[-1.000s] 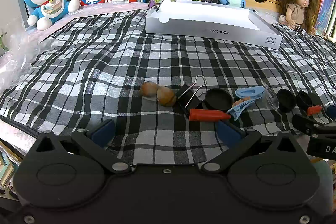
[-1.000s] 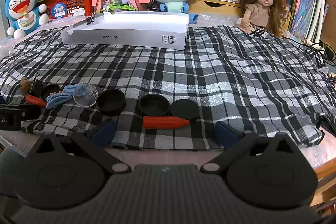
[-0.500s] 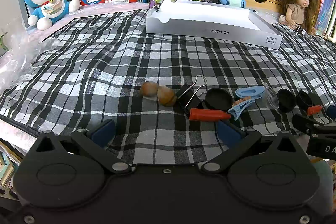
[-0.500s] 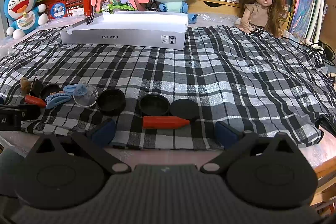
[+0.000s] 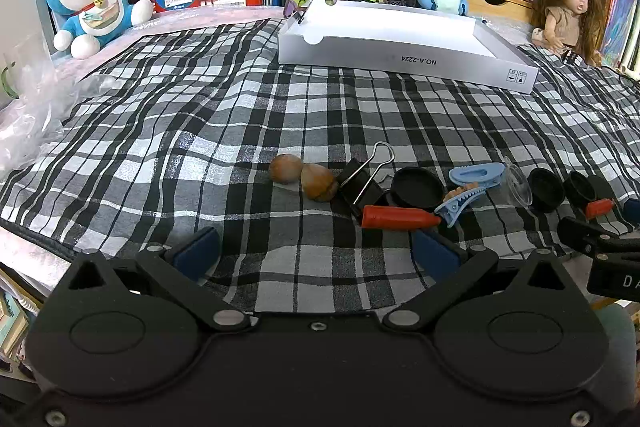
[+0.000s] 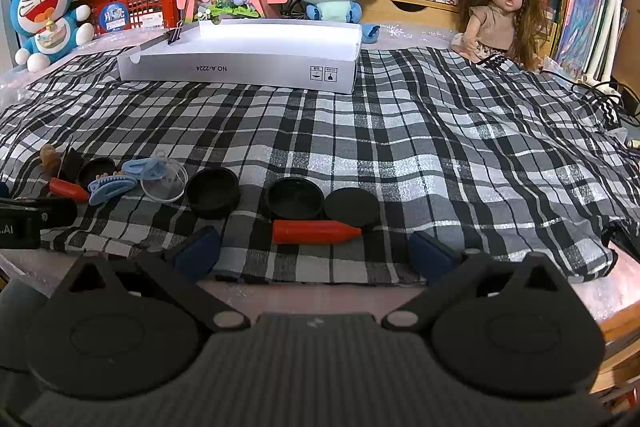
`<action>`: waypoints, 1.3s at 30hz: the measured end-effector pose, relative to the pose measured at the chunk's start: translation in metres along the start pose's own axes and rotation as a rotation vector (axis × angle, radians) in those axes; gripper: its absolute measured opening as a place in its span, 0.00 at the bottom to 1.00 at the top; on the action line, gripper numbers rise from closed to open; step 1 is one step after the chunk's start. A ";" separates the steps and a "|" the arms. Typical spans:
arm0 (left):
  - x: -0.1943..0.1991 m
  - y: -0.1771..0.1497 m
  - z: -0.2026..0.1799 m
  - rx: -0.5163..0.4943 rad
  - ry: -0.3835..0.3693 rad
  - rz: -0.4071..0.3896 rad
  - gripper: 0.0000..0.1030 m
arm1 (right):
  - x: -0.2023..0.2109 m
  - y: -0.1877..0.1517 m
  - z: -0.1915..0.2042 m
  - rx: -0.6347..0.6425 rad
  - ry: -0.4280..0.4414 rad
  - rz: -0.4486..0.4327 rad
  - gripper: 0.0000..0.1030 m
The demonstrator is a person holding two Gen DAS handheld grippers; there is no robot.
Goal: Organize rigid objects
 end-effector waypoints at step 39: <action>0.023 -0.003 0.000 0.007 -0.164 -0.079 0.48 | 0.022 -0.003 -0.005 0.018 0.077 -0.147 0.73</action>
Point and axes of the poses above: each gripper's, at about its wrist camera, not at the fingertips, and x roughly against the way its jaws point, z to its left, y to its top, the point moved 2 cm from there along -x, roughly the way its jaws point, and after that the axes turned 8 degrees about -y, right-handed, at the moved point
